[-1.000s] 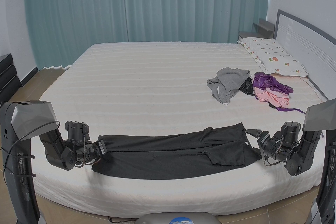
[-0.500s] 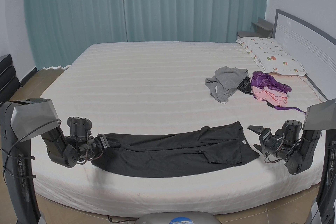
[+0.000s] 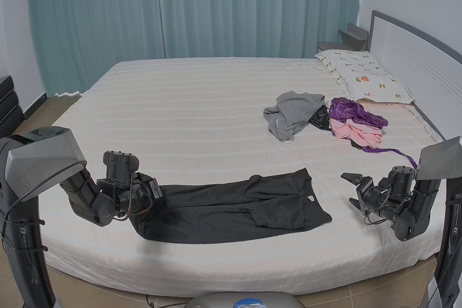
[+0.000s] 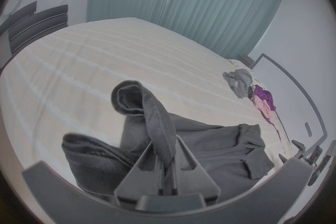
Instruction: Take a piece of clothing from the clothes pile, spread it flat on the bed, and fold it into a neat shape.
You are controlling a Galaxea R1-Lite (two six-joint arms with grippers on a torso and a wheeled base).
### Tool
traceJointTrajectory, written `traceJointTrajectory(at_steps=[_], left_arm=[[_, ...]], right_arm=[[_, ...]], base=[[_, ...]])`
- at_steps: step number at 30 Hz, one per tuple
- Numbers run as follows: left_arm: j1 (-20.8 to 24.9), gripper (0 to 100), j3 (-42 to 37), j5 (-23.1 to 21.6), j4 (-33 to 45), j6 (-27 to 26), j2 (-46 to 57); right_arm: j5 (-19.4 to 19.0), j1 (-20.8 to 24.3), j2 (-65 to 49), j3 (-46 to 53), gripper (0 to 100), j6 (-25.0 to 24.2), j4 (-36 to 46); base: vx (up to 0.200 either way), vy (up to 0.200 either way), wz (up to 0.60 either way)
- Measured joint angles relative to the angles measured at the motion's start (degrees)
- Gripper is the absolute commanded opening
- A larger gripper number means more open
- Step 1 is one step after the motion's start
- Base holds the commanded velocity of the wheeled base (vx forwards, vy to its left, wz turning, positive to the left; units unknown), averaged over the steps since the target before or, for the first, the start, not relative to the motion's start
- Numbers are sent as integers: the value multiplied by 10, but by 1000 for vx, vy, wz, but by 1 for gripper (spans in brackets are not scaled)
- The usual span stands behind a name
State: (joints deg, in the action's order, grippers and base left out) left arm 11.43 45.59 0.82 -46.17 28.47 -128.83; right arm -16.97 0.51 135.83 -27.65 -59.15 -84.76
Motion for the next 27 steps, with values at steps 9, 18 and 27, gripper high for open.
traceJointTrajectory(at_steps=[9, 18, 27], left_arm=[[44, 0, 61, 24, 84, 39, 14], [99, 0, 131, 31, 150, 47, 15], [141, 0, 227, 62, 221, 56, -6]], right_arm=[[1, 2, 3, 0, 100, 0, -1], [1, 4, 5, 1, 100, 1, 0], [2, 6, 6, 1, 100, 3, 0]], base=[[0, -200, 0], [0, -200, 0], [0, -200, 0]])
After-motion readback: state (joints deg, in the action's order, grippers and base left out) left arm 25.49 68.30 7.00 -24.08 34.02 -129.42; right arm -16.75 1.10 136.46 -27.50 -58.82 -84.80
